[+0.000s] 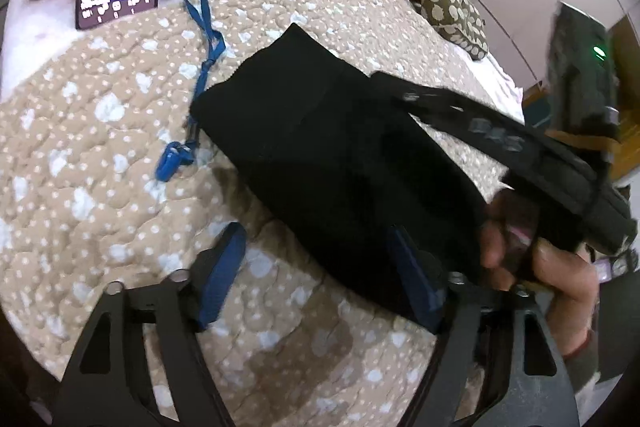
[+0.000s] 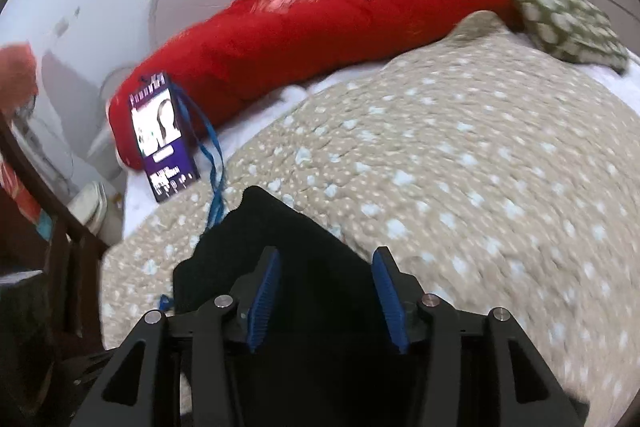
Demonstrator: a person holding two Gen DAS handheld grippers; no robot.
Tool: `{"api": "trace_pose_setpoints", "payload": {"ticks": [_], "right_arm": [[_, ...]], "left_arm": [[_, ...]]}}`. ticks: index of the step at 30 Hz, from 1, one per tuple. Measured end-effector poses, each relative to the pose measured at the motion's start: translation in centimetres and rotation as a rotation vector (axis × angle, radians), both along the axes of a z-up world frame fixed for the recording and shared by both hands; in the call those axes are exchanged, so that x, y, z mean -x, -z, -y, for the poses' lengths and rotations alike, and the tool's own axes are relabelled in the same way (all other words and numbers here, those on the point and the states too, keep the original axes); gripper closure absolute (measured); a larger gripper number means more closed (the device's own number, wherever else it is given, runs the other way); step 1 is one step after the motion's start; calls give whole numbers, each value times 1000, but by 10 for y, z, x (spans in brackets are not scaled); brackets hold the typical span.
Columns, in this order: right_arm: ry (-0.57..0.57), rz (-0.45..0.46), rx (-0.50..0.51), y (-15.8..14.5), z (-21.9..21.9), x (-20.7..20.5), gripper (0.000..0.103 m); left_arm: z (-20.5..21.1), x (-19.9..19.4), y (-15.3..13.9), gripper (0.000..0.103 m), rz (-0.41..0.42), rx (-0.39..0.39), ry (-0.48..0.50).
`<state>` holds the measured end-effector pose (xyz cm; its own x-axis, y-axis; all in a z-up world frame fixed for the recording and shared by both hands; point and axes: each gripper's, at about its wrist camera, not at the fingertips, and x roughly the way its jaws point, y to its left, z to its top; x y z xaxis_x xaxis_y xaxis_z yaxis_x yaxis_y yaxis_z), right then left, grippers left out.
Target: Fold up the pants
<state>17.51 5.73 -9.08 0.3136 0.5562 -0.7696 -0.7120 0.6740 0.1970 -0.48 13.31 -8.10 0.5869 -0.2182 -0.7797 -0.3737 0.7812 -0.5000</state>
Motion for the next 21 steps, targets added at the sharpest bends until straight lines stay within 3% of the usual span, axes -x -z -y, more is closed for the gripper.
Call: {"api": "trace_pose_setpoints", "payload": {"ticks": [5, 7, 9, 10, 11, 12, 13, 18, 21], "right_arm": [[-117, 28, 134, 21, -33, -12, 56], [-118, 6, 102, 28, -34, -18, 56], [-108, -46, 32, 31, -29, -22, 71], [-99, -68, 3, 31, -26, -23, 79], [-87, -61, -7, 30, -24, -22, 87], [-78, -50, -20, 26, -20, -20, 88], [-70, -48, -53, 20, -13, -18, 90], [4, -8, -223, -26, 37, 5, 93], [96, 18, -317, -51, 95, 26, 98]], "left_arm": [[1, -12, 2, 22, 16, -11, -15], [0, -15, 3, 19, 38, 9, -32], [-2, -17, 4, 22, 68, 30, -47], [-2, -18, 4, 32, 78, 38, -45], [-2, -21, 4, 63, 76, 47, -35], [-2, -25, 3, 77, 64, 56, -10], [-1, -28, 1, 77, 70, 49, 1], [33, -15, -48, 84, 221, -140, 101], [84, -1, -79, 83, 343, -272, 269]]}}
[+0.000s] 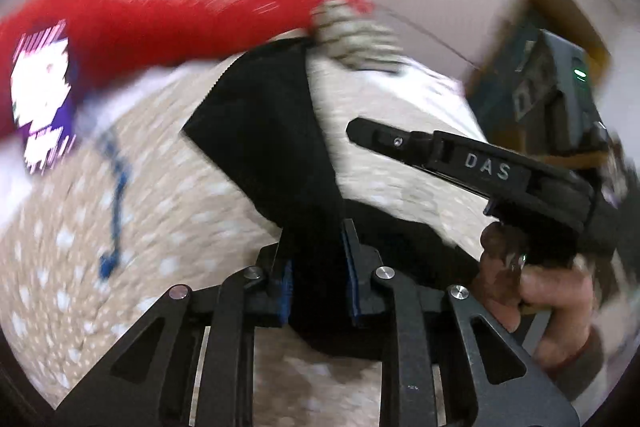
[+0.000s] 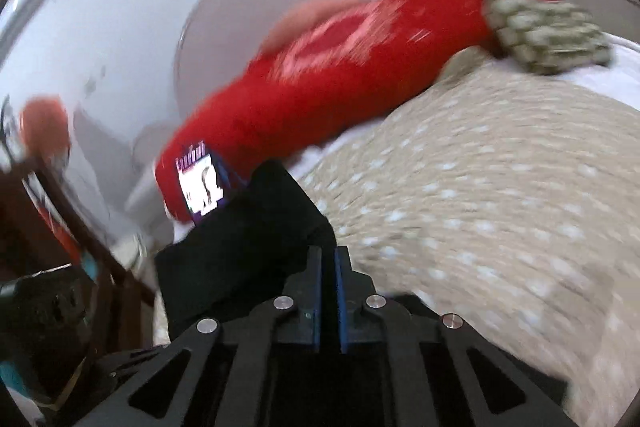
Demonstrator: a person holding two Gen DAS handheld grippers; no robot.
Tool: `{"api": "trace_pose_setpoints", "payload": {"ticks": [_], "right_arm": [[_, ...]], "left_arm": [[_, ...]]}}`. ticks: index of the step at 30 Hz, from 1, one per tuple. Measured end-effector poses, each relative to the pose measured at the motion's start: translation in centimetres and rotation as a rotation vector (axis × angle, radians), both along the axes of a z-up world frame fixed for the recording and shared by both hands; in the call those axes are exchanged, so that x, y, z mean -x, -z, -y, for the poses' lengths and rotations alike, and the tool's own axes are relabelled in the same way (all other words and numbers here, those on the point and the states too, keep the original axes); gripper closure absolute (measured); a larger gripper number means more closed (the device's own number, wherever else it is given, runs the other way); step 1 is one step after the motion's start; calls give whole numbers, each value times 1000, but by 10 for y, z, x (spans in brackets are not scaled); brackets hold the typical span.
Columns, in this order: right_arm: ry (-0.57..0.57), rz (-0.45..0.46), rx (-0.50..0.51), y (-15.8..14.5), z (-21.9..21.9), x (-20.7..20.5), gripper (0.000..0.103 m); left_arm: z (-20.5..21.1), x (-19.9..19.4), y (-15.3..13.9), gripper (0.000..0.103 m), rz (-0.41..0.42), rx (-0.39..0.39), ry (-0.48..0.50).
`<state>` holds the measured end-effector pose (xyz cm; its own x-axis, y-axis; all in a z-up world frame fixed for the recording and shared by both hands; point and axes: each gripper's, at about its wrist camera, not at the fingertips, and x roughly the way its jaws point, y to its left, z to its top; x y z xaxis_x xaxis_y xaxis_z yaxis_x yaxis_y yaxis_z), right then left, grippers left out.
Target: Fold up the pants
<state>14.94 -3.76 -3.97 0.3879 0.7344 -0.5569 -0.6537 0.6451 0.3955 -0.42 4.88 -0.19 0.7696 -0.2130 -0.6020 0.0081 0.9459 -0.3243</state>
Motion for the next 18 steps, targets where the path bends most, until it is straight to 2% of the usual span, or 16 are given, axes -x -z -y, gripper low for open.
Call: {"api": "trace_pose_setpoints", "payload": {"ticks": [2, 4, 7, 8, 9, 10, 11, 12, 15, 18], "right_arm": [[93, -17, -64, -5, 53, 13, 98], [215, -37, -86, 0, 103, 27, 98], [387, -88, -68, 17, 162, 45, 98], [412, -109, -85, 22, 174, 49, 96], [427, -133, -117, 27, 185, 54, 94], [448, -164, -164, 33, 198, 58, 84], [464, -183, -186, 35, 206, 59, 63], [476, -199, -213, 36, 210, 60, 55], [455, -192, -256, 30, 209, 50, 53], [375, -170, -187, 23, 169, 29, 45]], "left_arm": [[31, 5, -3, 83, 20, -54, 107], [67, 4, 7, 84, -12, -60, 251], [106, 2, 33, 84, -72, -126, 345], [113, 0, 40, 84, -98, -129, 365], [116, -2, 46, 84, -121, -119, 376], [115, -2, 48, 84, -138, -108, 376], [112, -1, 48, 84, -145, -106, 373], [108, 1, 44, 84, -142, -109, 371], [90, 11, 26, 84, -107, -143, 336], [67, 19, 12, 83, -67, -159, 283]]}}
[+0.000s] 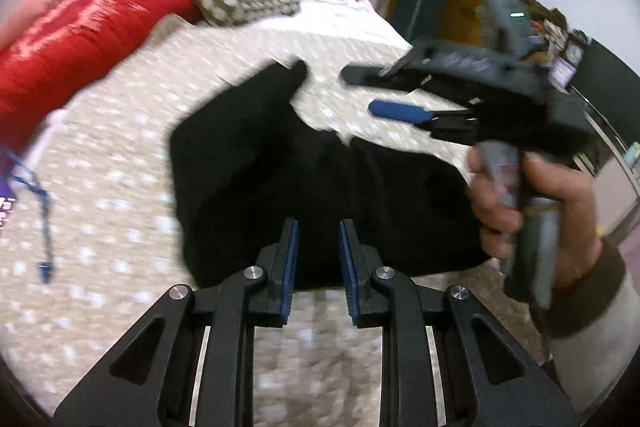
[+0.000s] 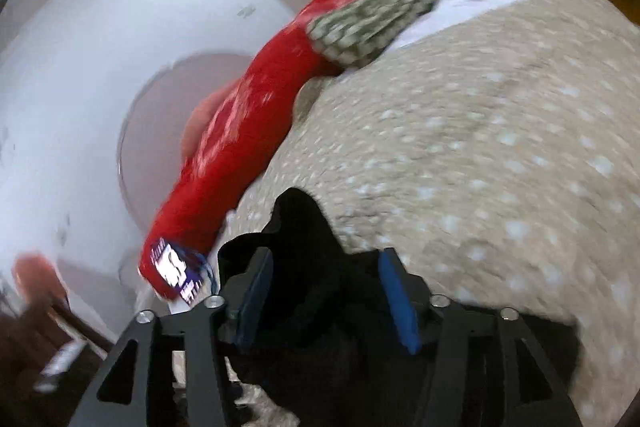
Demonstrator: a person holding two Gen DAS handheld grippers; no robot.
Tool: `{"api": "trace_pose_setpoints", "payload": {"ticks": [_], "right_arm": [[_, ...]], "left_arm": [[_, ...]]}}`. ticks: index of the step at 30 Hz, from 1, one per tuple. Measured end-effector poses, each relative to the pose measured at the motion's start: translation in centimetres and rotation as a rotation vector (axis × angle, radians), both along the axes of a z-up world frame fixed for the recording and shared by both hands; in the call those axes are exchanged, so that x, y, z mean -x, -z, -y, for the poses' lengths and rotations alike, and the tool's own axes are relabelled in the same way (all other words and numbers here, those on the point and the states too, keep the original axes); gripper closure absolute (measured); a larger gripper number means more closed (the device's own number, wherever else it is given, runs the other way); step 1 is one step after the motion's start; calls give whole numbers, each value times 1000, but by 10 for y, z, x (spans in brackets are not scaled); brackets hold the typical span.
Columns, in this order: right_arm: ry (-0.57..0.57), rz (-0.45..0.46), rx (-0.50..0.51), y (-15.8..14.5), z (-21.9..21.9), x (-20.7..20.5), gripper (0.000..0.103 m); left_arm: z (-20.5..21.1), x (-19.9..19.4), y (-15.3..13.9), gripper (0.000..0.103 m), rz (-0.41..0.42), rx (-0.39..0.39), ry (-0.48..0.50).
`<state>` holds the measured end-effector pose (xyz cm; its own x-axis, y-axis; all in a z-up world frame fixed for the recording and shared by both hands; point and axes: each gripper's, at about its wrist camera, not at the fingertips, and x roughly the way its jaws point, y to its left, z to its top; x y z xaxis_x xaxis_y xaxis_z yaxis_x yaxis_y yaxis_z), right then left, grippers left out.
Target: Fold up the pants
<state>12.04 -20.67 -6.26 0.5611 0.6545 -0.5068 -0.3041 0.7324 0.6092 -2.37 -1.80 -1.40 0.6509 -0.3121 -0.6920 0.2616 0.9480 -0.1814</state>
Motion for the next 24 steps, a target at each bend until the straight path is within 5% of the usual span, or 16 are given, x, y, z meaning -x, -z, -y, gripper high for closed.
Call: {"api": "trace_pose_setpoints", "payload": {"ticks": [7, 11, 16, 20, 24], "right_arm": [[-201, -28, 217, 23, -69, -46, 39], [-187, -115, 165, 40, -70, -58, 39], [-107, -132, -9, 33, -28, -51, 38], [-84, -117, -34, 22, -27, -58, 37], [-119, -117, 45, 19, -59, -72, 36]], "left_arm": [[-53, -1, 6, 83, -9, 20, -160], [-70, -31, 28, 82, -86, 66, -231], [-54, -36, 26, 80, -55, 73, -151], [-28, -46, 28, 41, -48, 70, -59], [-7, -39, 31, 40, -44, 8, -36]]}}
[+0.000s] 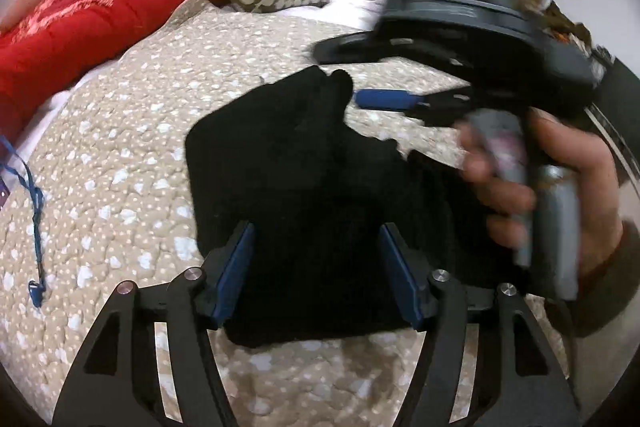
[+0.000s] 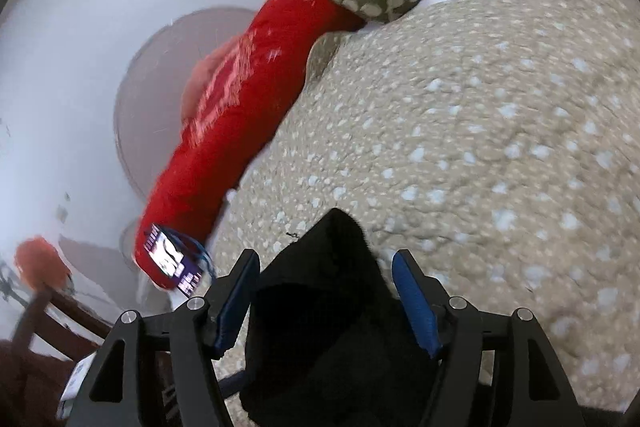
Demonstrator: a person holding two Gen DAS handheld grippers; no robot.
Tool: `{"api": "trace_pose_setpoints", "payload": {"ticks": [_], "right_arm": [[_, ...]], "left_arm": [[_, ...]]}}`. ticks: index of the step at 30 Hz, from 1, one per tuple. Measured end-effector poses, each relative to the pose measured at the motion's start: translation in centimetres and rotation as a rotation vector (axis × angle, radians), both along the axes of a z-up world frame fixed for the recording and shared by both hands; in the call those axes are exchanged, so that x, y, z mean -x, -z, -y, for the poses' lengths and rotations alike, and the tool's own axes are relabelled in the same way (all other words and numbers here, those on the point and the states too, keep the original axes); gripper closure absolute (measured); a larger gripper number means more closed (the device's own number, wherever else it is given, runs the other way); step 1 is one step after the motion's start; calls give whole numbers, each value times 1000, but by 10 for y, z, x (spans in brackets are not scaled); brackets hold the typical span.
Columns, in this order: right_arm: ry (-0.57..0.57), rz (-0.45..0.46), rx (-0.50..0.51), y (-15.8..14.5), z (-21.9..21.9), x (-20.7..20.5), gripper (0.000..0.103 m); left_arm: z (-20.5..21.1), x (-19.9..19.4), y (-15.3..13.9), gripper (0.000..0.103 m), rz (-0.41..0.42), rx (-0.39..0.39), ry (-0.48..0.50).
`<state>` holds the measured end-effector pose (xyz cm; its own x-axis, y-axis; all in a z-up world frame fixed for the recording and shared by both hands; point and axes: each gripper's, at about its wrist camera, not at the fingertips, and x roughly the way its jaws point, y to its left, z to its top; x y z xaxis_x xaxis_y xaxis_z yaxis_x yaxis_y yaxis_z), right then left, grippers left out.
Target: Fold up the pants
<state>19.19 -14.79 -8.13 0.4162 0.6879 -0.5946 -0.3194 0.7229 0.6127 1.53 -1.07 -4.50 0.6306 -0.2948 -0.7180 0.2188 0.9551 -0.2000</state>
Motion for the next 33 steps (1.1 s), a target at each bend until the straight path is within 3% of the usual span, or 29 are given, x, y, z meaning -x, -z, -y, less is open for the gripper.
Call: {"api": "trace_pose_setpoints", "payload": {"ticks": [3, 6, 8, 11, 13, 18, 22, 28, 33], "right_arm": [[-24, -38, 127, 16, -19, -4, 36], [-54, -28, 176, 25, -21, 4, 39], [-33, 56, 159, 17, -20, 17, 77], [-20, 121, 223, 9, -29, 31, 91], [-24, 158, 206, -4, -25, 47, 92], [23, 207, 37, -42, 11, 80, 99], [38, 277, 41, -67, 26, 121, 99], [116, 215, 93, -49, 57, 137, 99], [232, 186, 80, -38, 109, 149, 99]], "left_arm": [[4, 10, 2, 40, -1, -2, 38], [6, 22, 7, 40, 2, -15, 73], [7, 24, 8, 40, 6, -38, 80], [-2, 31, 1, 40, -2, -23, 76], [-18, 38, -9, 40, 8, 5, 55], [-54, 36, -25, 40, 10, 33, -46], [-60, 29, -31, 40, 6, 79, -82], [-42, 15, -20, 40, -37, 97, -57], [-28, 17, -26, 40, -28, 92, -11]]}}
